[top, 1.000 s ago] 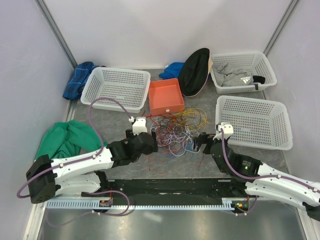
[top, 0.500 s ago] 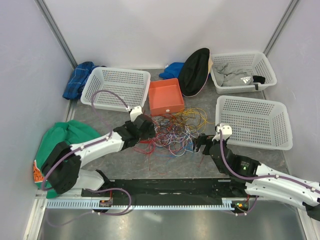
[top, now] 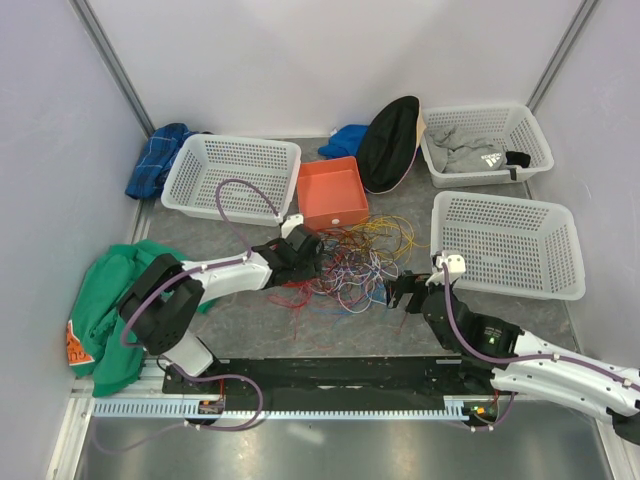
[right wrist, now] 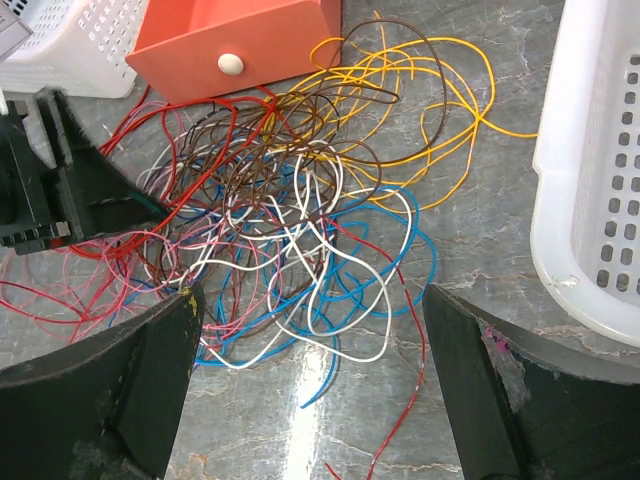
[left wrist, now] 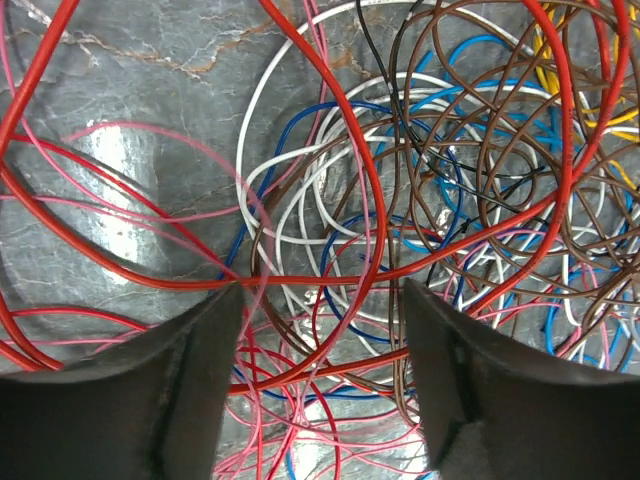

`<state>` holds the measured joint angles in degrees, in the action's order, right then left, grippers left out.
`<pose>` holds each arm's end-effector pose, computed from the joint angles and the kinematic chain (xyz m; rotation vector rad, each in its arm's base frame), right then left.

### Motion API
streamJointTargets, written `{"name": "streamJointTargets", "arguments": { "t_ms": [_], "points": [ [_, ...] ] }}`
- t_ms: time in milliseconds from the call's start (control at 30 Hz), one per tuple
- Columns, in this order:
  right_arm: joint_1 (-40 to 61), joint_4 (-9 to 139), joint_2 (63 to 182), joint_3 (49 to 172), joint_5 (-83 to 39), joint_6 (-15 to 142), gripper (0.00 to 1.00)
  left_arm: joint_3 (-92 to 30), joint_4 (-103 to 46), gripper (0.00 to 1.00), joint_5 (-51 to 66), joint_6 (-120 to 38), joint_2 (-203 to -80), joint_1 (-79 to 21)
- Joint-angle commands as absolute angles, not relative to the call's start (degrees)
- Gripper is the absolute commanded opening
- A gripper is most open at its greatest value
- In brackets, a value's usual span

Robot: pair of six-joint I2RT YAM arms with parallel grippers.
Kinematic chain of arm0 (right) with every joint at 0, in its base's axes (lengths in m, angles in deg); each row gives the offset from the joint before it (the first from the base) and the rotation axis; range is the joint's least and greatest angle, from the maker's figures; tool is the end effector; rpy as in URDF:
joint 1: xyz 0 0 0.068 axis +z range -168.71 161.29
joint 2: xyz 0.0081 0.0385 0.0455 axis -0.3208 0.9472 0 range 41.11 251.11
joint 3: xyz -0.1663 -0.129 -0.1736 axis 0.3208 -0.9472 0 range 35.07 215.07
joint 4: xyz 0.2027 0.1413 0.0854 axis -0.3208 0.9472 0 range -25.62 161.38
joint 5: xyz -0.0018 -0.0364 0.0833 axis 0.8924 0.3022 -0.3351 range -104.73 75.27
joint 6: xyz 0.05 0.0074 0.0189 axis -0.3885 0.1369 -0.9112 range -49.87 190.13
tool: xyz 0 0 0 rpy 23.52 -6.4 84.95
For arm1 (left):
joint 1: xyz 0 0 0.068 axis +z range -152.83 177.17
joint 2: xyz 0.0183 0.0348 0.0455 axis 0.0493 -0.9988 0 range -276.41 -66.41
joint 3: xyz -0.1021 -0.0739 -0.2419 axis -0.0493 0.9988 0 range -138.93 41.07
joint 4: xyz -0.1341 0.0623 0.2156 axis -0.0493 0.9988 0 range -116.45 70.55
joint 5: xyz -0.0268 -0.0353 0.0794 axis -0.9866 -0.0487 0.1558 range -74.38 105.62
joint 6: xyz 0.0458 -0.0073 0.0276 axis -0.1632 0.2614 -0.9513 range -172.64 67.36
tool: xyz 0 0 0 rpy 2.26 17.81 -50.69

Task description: Untangle the cables

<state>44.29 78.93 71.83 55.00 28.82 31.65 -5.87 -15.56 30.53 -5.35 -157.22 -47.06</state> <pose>0.0833 0.1093 0.2186 0.0643 1.9090 0.4394 0.2246 -0.2058 0.1624 -0.1713 2.5072 -0.3422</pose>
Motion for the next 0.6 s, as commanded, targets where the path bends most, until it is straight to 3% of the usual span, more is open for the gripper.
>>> {"name": "streamJointTargets", "arguments": {
  "t_ms": [0, 33, 67, 167, 367, 567],
  "points": [
    [44.48, 77.39, 72.75, 55.81, 29.13, 31.11, 0.98, -6.21, -16.35, 0.41, 30.81, -4.74, -157.74, -47.30],
    [44.48, 77.39, 73.19, 56.25, 29.13, 31.28, 0.98, -6.13, -16.17, 0.34, 31.17, -4.74, -157.38, -47.30],
    [44.48, 77.39, 73.89, 56.43, 29.13, 31.37, 0.98, -5.95, -16.08, 0.20, 31.52, -4.74, -156.95, -47.30],
    [44.48, 77.30, 74.77, 57.22, 28.78, 31.37, 0.98, -5.60, -14.94, 0.02, 33.80, -5.17, -152.65, -47.56],
    [44.57, 77.39, 74.25, 58.89, 28.42, 31.99, 0.98, -10.06, -7.84, 0.02, 37.06, -8.77, -138.68, -48.27],
    [44.48, 76.86, 73.02, 61.61, 28.69, 33.04, 0.98, -18.67, -4.83, 0.02, 32.41, -15.80, -127.51, -48.27]
  ]
}}
